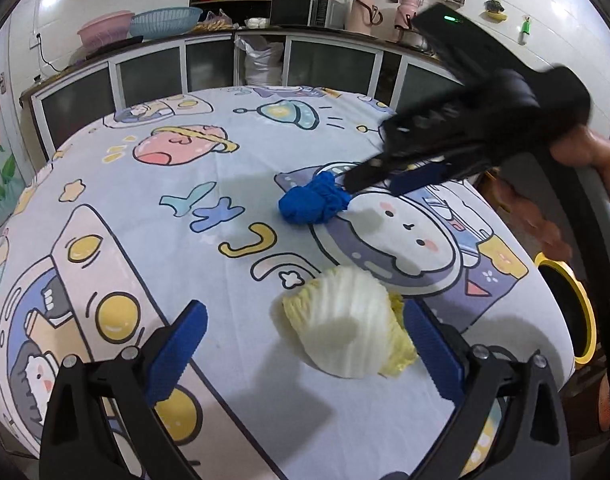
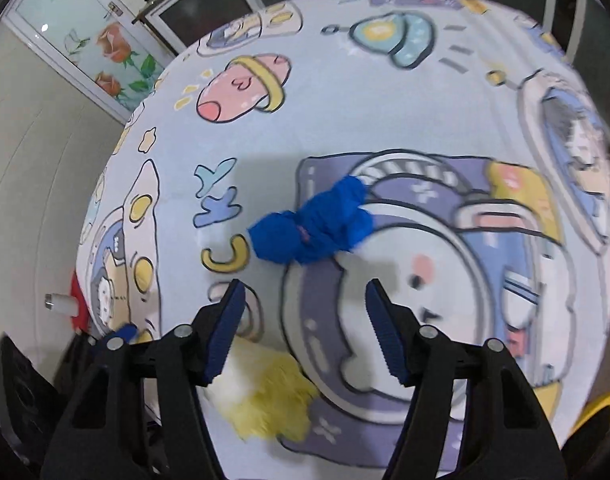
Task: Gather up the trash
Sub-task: 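Grasp the pale cabbage leaf with the left gripper while the right gripper grasps the blue glove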
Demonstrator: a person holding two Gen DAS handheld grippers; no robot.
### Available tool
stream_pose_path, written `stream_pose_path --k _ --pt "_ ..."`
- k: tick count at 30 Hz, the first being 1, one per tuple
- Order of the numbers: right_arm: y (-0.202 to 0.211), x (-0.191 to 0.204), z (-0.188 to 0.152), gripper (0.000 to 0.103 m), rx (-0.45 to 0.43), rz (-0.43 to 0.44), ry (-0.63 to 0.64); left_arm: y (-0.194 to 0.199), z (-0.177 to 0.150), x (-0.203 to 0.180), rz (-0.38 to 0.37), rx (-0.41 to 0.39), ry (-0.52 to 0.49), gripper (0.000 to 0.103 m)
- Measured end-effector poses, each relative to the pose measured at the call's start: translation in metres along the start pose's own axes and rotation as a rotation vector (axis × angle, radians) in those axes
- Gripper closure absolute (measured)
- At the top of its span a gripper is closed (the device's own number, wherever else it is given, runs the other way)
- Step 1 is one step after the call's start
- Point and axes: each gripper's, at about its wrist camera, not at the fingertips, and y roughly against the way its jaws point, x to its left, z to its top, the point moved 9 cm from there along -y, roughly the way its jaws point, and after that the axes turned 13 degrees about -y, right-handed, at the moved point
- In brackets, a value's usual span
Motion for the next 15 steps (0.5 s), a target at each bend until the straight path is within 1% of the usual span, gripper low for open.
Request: stream_pose_path --k 6,11,15 --pt "-0.027 0.007 0.016 0.044 0.058 0.026 -0.048 -0.015 0.002 0.004 -0.013 0.021 0.012 0.008" --pt "-0.042 0.008 0.021 0.044 0.077 0.004 -0.045 -0.028 0.003 0.0 -0.049 0.042 0.014 0.008" --pt "-0.053 0.007 0.023 0.048 0.094 -0.018 -0.039 -0.039 0.001 -0.003 -0.07 0.063 0.012 0.008"
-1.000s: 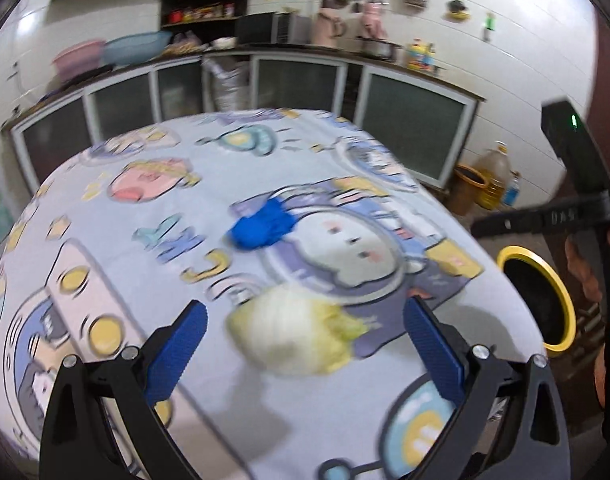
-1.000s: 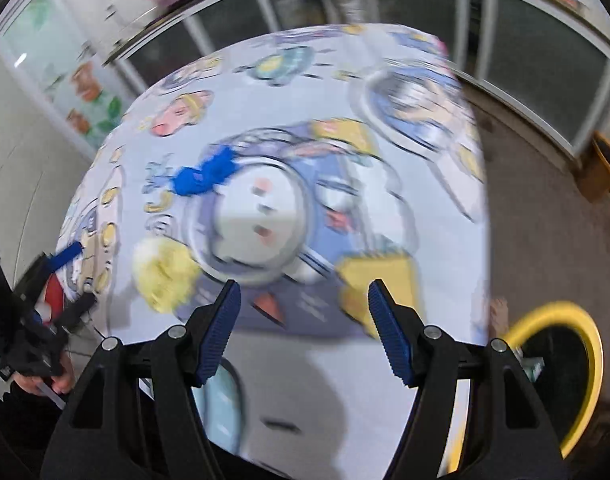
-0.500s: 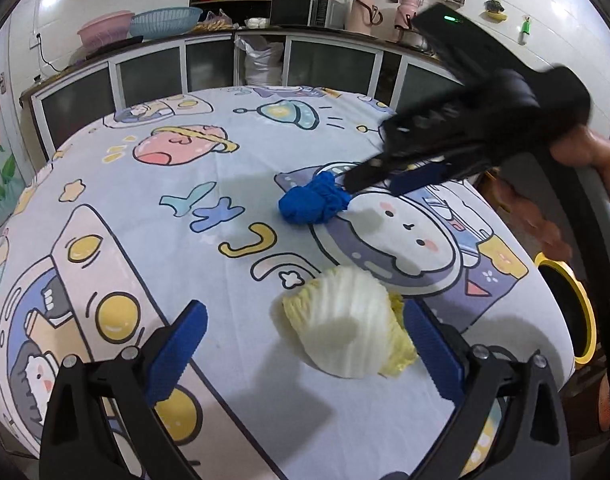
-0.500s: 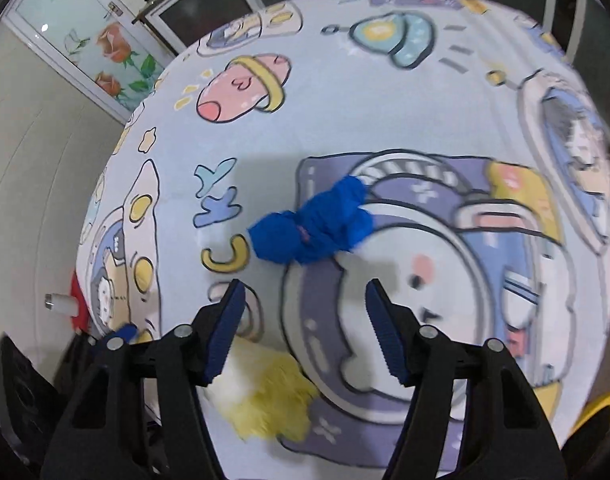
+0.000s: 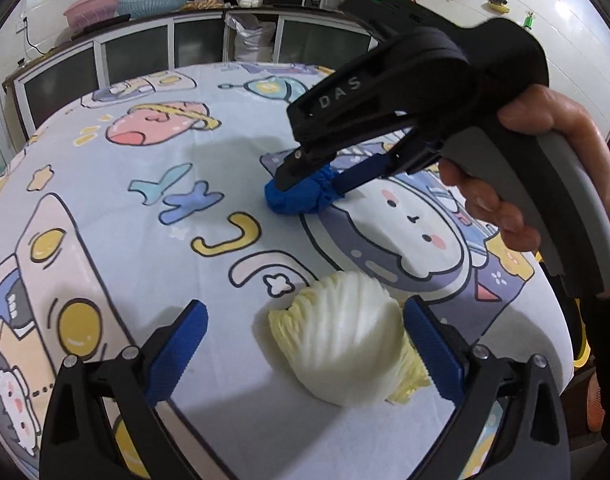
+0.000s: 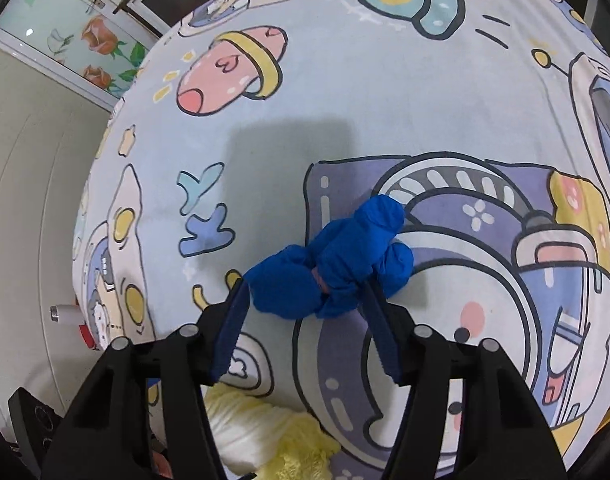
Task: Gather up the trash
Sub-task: 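Grasp the pale cabbage leaf with the left gripper while the right gripper grasps the blue glove, then carry the cabbage leaf and blue glove over the bin with both grippers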
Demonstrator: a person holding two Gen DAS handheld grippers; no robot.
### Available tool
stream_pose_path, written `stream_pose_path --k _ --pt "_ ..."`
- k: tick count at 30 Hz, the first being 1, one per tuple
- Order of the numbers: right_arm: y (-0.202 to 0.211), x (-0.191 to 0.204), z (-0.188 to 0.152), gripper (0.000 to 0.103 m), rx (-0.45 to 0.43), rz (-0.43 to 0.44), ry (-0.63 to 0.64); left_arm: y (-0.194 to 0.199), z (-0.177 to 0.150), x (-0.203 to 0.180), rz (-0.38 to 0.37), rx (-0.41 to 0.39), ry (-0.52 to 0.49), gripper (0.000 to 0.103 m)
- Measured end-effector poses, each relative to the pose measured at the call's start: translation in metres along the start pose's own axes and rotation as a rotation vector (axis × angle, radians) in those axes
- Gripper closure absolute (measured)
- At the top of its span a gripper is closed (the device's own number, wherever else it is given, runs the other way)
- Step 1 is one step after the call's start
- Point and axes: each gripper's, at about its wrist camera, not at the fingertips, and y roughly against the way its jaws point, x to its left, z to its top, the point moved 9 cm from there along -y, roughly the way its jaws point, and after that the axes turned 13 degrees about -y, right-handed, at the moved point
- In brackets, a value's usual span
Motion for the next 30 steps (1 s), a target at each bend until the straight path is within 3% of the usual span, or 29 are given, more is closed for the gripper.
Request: stream_pose_path --k 4,6,7,8,11,14,30 --pt "-0.006 -0.001 0.003 0.05 0.007 -0.006 -0.003 -0.008 -0.001 -0.002 -0.04 0.017 0.019 0.017" --pt "-0.008 -0.003 0.004 0.06 0.008 -0.017 -0.005 -0.008 -0.001 -0.005 -0.045 0.018 0.011 0.025" --pt "-0.008 -0.004 0.004 0.064 0.005 -0.033 0.003 -0.008 0.0 -0.007 -0.049 0.016 0.005 0.035" --pt "-0.008 -0.004 0.005 0.071 0.002 -0.041 0.007 -0.007 0.0 -0.011 -0.059 0.013 -0.001 0.054" --pt "-0.007 -0.003 0.006 0.081 -0.003 -0.046 0.017 -0.005 0.002 -0.022 -0.063 0.012 -0.044 0.065" --pt "-0.002 0.001 0.005 0.085 -0.005 -0.026 0.02 -0.001 0.001 -0.028 -0.083 0.01 -0.056 0.07" --pt "0.05 0.025 -0.016 0.097 -0.064 0.031 0.063 0.068 0.002 -0.01 -0.042 -0.09 0.001 0.07"
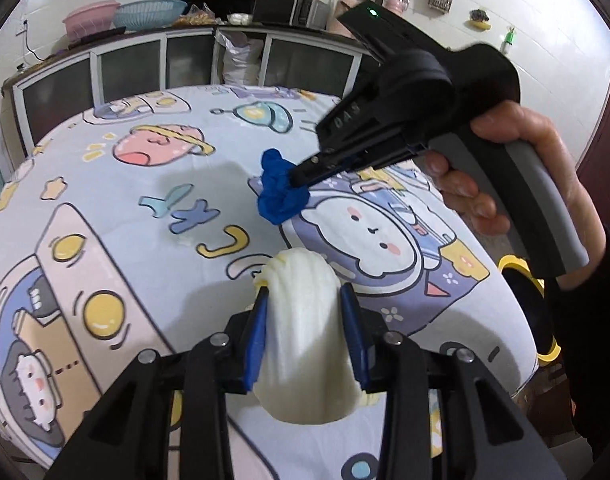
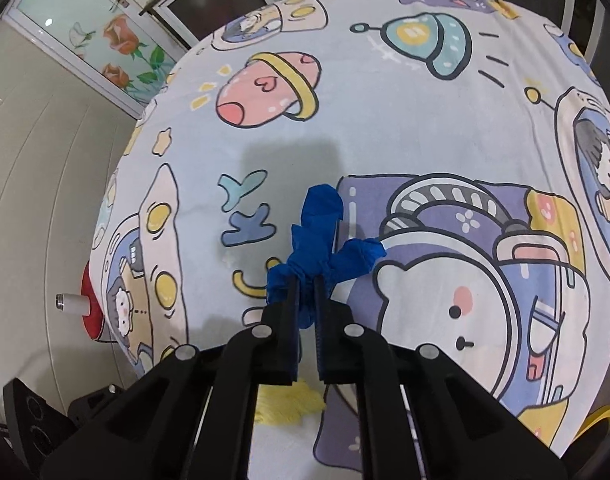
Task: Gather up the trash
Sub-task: 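Carry the cabbage leaf and blue glove over the bin with both grippers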
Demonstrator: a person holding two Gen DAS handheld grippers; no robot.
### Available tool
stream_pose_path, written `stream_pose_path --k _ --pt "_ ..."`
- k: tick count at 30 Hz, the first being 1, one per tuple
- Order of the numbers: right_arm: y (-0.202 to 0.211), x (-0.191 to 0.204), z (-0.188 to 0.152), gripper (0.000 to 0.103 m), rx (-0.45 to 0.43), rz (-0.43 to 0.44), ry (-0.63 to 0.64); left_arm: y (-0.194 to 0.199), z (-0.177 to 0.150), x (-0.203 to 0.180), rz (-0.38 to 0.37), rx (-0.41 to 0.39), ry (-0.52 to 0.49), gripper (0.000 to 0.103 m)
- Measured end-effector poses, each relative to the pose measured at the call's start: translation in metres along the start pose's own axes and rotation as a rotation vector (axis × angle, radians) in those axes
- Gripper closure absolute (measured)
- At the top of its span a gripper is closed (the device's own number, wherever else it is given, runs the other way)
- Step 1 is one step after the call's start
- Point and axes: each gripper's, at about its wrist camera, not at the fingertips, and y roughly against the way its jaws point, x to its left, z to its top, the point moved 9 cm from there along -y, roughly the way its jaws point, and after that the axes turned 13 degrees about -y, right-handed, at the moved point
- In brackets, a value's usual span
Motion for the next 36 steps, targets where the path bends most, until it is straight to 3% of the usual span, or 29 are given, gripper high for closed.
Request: stream_pose_path --k 12,19,28,36 --pt "0.051 0.014 -0.024 0.097 -0.071 0.042 0.028 0.058 0.008 0.012 0.055 -0.091 0.013 0.07" --pt "0.081 -0.01 -0.052 0.097 -0.104 0.038 0.0 0.066 0.013 -0.008 0.046 -0.104 -0.021 0.07" --pt "0.146 -0.101 -0.095 0.097 -0.211 -0.001 -0.131 0.047 0.037 -0.07 -0.037 -0.107 -0.111 0.07" --pt "0.231 -0.227 -0.154 0.097 -0.351 -0.11 -0.316 0.018 0.083 -0.159 -0.162 -0.119 -0.232 0.07"
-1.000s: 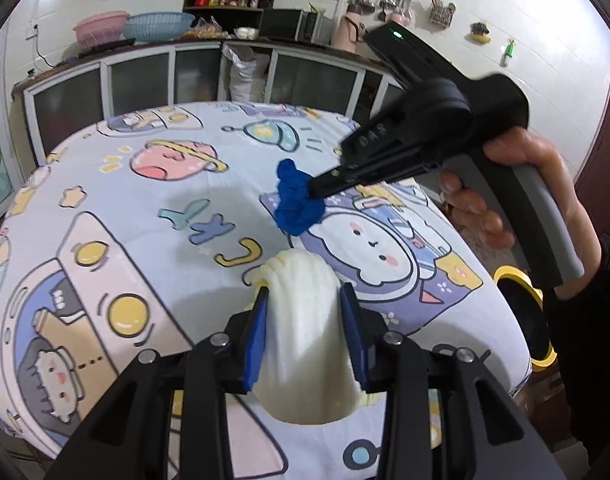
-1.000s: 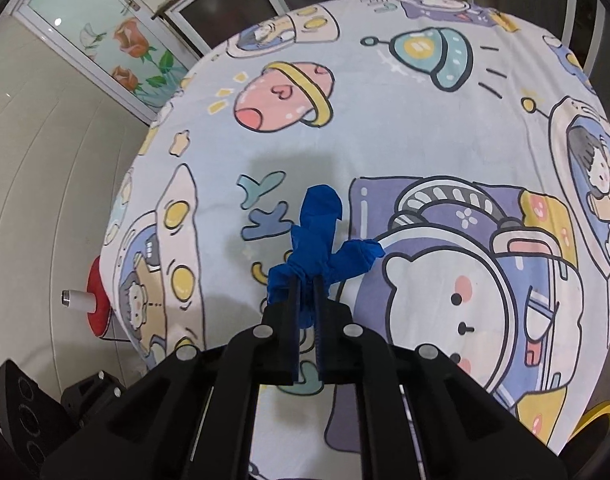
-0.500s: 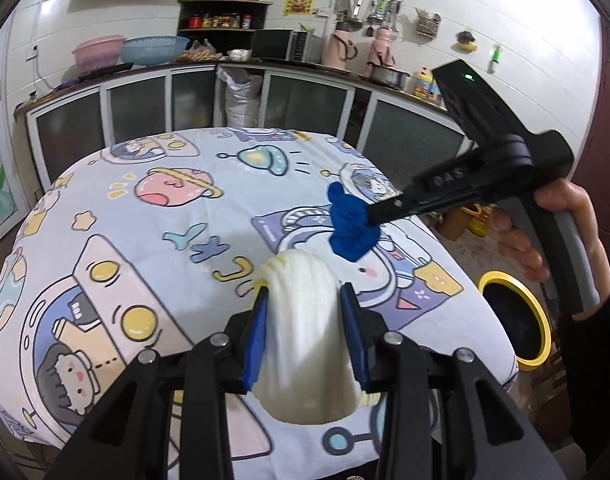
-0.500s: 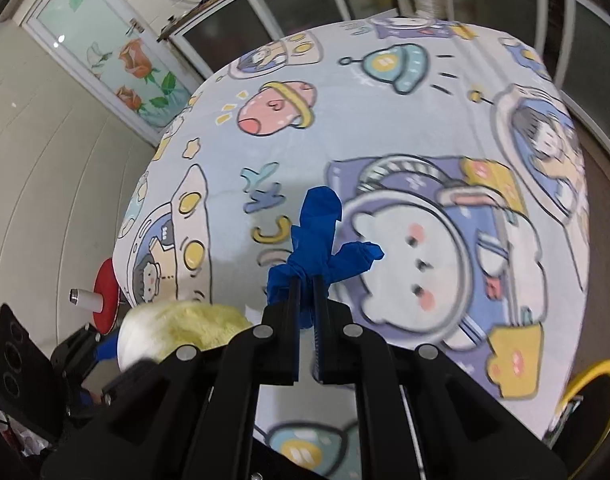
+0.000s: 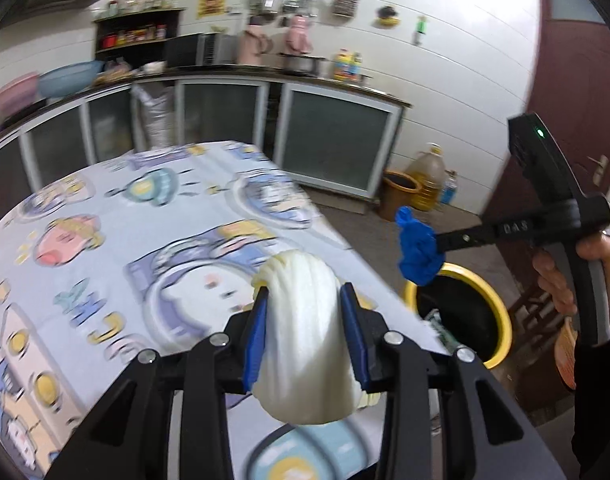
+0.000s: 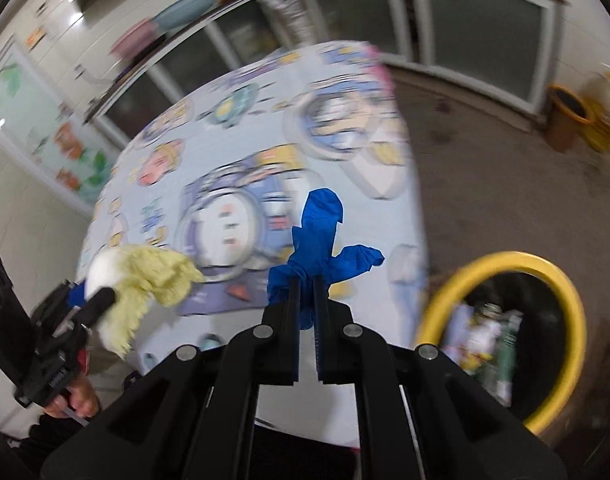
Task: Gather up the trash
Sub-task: 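Carry the cabbage leaf and blue glove over the bin with both grippers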
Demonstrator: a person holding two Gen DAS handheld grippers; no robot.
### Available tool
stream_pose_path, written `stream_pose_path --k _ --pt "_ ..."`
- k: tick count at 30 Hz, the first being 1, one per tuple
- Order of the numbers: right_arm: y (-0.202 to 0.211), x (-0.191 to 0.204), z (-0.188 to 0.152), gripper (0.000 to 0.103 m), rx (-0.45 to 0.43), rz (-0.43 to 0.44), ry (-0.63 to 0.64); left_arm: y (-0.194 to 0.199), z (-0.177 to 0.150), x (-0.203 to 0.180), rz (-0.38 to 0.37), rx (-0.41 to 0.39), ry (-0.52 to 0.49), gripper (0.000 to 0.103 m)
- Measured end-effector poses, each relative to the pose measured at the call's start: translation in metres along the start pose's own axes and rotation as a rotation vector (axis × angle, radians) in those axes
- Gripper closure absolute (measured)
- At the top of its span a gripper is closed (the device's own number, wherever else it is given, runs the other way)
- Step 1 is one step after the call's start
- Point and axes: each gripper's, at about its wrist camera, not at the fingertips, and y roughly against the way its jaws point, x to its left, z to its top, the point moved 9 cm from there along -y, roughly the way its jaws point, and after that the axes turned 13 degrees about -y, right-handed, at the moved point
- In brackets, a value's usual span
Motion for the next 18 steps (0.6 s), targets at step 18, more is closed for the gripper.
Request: stream_pose_path --k 18 --pt "0.052 -0.199 -0.032 0.097 -0.099 -0.148 -0.29 -0.118 0.066 -0.183 -0.252 0.055 -0.191 0.07"
